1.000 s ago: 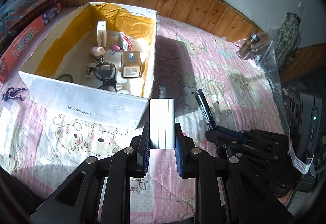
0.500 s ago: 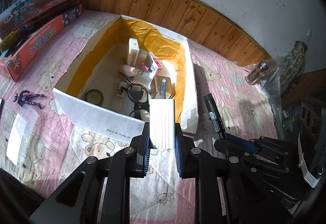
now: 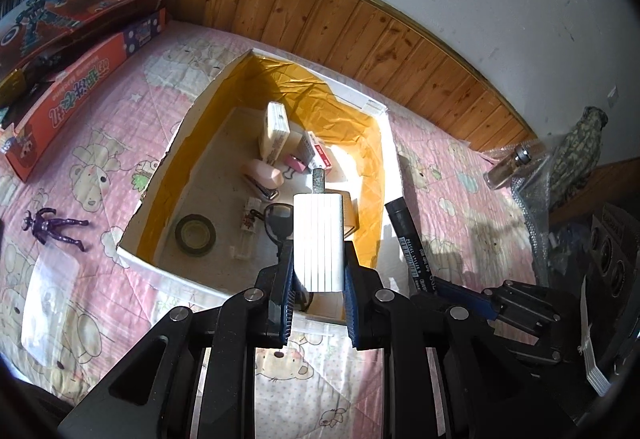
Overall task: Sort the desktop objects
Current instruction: 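Carry the white charger and black marker over the cardboard box with both tools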
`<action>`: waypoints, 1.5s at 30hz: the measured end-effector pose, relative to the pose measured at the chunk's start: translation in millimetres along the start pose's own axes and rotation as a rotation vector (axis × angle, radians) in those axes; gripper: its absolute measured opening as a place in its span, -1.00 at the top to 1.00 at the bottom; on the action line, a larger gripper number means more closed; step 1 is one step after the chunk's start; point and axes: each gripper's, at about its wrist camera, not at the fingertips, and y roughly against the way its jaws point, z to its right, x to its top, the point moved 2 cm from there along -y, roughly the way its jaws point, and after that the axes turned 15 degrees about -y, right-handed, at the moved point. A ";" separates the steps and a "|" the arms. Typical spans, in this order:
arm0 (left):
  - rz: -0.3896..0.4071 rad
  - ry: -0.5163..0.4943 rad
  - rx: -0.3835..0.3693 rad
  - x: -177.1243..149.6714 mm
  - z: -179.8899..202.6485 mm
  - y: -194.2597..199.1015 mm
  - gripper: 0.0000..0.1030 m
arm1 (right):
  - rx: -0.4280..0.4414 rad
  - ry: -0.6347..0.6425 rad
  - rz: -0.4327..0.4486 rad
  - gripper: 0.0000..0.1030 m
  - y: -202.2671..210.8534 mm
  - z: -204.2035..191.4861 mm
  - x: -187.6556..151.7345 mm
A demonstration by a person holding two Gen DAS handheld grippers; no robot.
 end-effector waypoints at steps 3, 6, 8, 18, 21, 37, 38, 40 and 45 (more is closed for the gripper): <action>-0.006 0.008 -0.001 7.7 -6.2 -4.1 0.59 | -0.001 0.005 -0.007 0.72 -6.8 -1.7 10.7; -0.024 0.017 0.001 13.9 -12.8 -10.8 0.59 | -0.009 0.011 -0.018 0.72 -16.0 -2.6 20.2; -0.039 0.018 0.011 17.1 -16.6 -16.2 0.59 | -0.011 0.013 -0.027 0.72 -22.1 -2.3 26.0; -0.120 -0.012 0.090 32.4 -32.2 -45.4 0.59 | -0.031 0.037 -0.068 0.72 -53.5 -5.0 53.9; -0.135 -0.026 0.112 36.1 -35.9 -52.3 0.59 | -0.038 0.042 -0.084 0.72 -62.9 -5.2 61.1; -0.250 0.088 0.023 39.6 -57.5 -88.4 0.59 | -0.088 0.062 -0.171 0.72 -114.9 -7.9 100.4; -0.259 0.103 0.016 39.0 -59.8 -90.2 0.59 | -0.089 0.059 -0.177 0.72 -118.0 -7.7 103.6; -0.272 0.127 0.001 38.1 -63.6 -93.1 0.59 | -0.095 0.057 -0.186 0.72 -124.5 -8.3 110.2; -0.295 0.161 -0.017 36.9 -70.2 -97.5 0.59 | -0.098 0.050 -0.203 0.72 -138.2 -10.7 126.1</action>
